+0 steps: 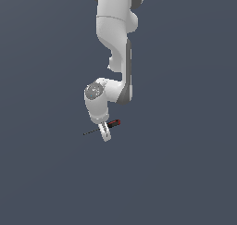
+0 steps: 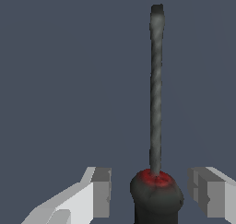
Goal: Pick up the object and move it to a goal position.
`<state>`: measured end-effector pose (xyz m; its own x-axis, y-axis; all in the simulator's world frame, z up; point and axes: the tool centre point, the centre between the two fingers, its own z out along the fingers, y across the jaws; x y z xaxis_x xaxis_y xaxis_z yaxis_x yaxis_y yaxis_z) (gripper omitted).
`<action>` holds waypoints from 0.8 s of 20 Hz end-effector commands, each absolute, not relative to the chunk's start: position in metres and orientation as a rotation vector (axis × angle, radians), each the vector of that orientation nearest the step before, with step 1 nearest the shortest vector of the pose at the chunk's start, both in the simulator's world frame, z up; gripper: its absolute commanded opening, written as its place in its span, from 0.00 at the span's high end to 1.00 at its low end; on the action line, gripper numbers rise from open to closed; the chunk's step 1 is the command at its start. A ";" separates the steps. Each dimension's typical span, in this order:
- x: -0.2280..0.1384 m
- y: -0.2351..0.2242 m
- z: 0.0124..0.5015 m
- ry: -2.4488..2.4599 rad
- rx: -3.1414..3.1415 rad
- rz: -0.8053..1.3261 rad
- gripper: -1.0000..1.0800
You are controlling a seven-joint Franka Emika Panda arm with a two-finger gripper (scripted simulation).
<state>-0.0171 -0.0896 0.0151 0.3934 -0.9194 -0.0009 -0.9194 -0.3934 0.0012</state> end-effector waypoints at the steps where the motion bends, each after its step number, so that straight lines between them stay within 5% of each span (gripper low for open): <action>1: -0.017 -0.090 0.015 -1.730 2.622 -0.001 1.00; 16: -0.021 -0.095 0.022 -1.730 2.622 -0.001 1.00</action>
